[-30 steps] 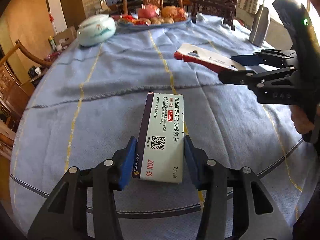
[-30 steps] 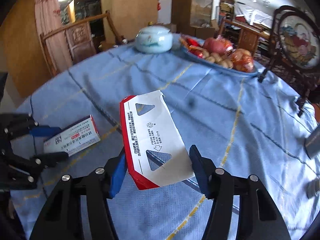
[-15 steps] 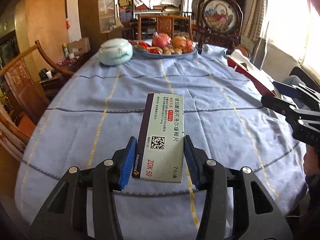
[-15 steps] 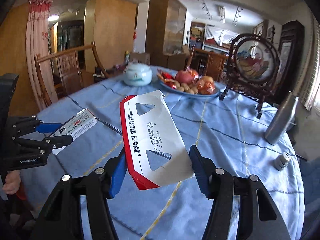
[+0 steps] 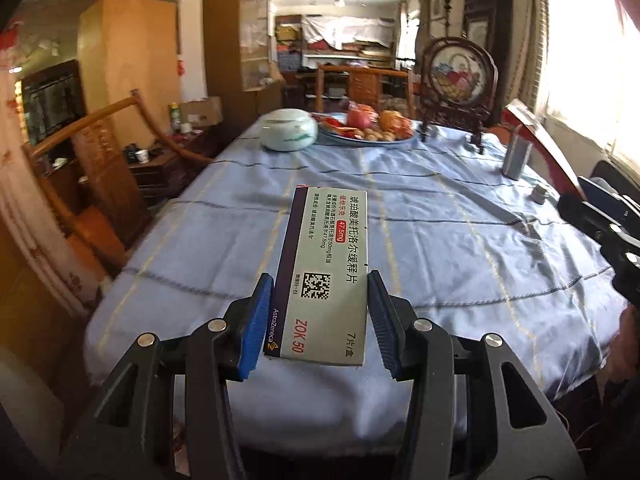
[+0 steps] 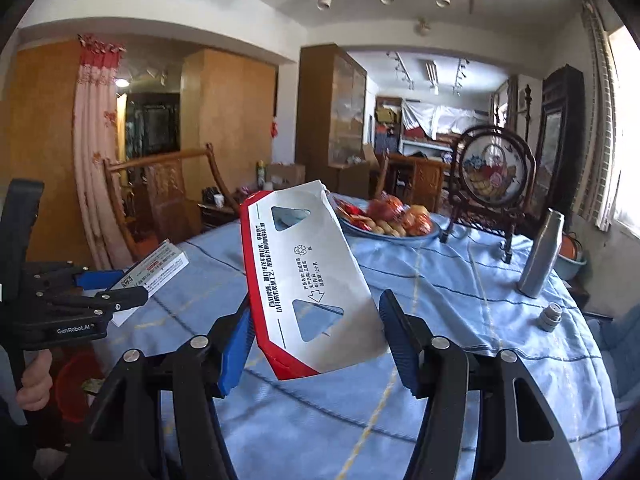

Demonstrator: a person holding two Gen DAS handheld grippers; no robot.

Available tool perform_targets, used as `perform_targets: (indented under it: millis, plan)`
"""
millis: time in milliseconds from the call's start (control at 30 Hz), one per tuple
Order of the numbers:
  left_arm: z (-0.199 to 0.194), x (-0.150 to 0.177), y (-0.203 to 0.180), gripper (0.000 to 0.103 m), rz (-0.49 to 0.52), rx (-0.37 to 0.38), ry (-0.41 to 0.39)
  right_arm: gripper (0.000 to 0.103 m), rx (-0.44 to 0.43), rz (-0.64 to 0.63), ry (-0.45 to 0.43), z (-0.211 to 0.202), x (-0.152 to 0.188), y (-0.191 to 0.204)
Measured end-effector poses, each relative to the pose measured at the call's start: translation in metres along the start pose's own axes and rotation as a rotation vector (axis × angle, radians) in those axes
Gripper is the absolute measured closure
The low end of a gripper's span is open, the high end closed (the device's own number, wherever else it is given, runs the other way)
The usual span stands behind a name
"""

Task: Collect trash
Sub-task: 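Carry the medicine box and paper box over the red wastebasket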

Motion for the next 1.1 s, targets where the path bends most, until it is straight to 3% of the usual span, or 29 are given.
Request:
perform_targets:
  millis: [300,500,633,800,900,1033,1100]
  plan:
    - [-0.073,0.065,0.065,0.055,-0.175,-0.119,-0.03,0.042,-0.198,-0.064,-0.031,-0.026,0.009,0.074]
    - [-0.098,0.109,0.112,0.055,-0.287,-0.252,-0.006,0.042,-0.322,-0.102,0.008,-0.022,0.012,0.13]
    - [-0.093,0.125,0.149,0.055,-0.367,-0.32,0.033,0.042,-0.381,-0.135,0.038,-0.015,0.014,0.166]
    - [-0.063,0.156,0.194,0.056,-0.468,-0.365,0.13,0.042,-0.433,-0.17,0.089,0.004,0.014,0.199]
    - [-0.037,0.177,0.221,0.056,-0.554,-0.353,0.194,0.042,-0.458,-0.192,0.13,0.02,0.015,0.216]
    - [-0.009,0.206,0.246,0.052,-0.62,-0.424,0.27,0.042,-0.489,-0.228,0.183,0.042,0.017,0.242]
    - [-0.002,0.213,0.253,0.052,-0.641,-0.425,0.293,0.042,-0.502,-0.242,0.204,0.051,0.019,0.251]
Point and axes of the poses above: each gripper's, at about its wrist camera, not at the fingertips, and z roughly the way its jaws point, y to its left, x to its underside, the point moved 2 cm from there along z, roughly the way its jaws point, and after that the axes turned 6 degrees about y, right-handed, at the moved point
